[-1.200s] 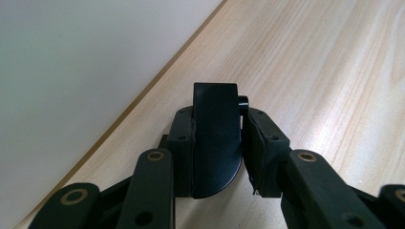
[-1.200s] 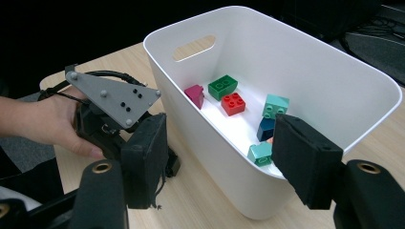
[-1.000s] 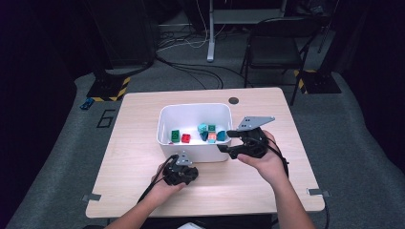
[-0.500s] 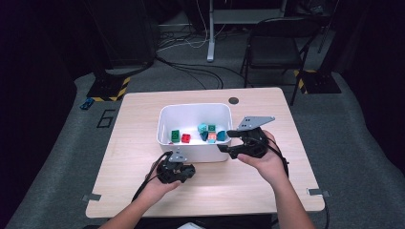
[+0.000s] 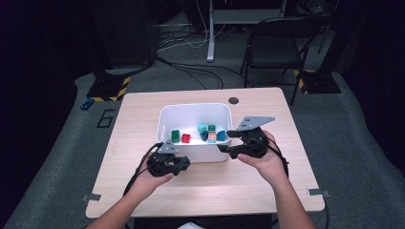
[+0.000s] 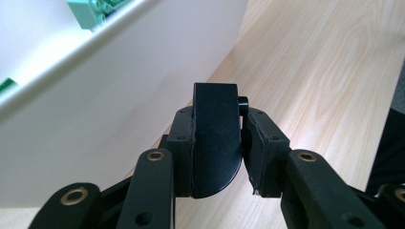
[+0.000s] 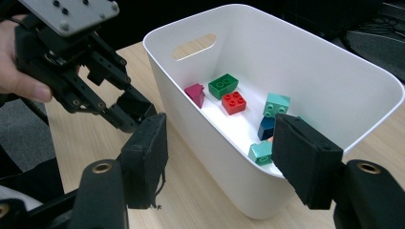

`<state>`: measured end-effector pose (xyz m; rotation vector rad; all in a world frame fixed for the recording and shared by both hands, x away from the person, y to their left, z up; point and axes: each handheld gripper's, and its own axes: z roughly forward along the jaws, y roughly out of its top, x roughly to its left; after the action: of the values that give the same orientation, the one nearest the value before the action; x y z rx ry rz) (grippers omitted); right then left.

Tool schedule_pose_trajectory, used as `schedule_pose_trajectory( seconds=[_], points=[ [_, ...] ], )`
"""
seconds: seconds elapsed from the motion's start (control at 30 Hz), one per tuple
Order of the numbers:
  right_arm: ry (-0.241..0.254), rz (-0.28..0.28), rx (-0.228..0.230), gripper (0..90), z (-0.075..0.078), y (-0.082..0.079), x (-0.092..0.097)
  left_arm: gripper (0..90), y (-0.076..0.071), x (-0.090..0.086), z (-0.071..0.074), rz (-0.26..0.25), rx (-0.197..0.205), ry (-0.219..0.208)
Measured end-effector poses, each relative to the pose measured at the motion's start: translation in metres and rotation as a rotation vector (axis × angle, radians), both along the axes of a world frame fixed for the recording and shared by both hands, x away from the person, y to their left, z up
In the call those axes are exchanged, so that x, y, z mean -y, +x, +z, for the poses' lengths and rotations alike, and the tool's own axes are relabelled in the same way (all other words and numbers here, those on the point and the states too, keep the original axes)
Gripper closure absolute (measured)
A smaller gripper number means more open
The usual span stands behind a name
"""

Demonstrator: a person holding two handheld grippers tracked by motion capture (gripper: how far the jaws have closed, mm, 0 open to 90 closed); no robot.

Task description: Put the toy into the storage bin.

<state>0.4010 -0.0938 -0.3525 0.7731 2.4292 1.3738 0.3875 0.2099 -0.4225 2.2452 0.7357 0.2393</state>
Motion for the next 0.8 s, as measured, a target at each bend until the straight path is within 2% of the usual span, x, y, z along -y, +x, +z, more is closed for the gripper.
schedule_pose_trajectory(
  seconds=[0.23,0.53,0.67,0.8],
  points=[
    [0.001,-0.002,0.0,36.6,0.0,-0.001,0.0,66.5,-0.002,-0.006,0.014,0.01,0.012,-0.005],
    [-0.001,0.002,0.0,36.5,0.0,0.0,-0.001,66.5,-0.001,-0.011,0.033,-0.003,0.009,-0.015],
    [-0.001,0.0,0.0,36.5,0.0,0.0,0.0,66.5,0.0,-0.011,0.043,-0.018,0.022,0.002],
    [-0.001,0.0,0.003,36.5,0.0,0.0,0.0,66.5,0.002,-0.01,0.053,-0.02,0.028,-0.007]
  ],
)
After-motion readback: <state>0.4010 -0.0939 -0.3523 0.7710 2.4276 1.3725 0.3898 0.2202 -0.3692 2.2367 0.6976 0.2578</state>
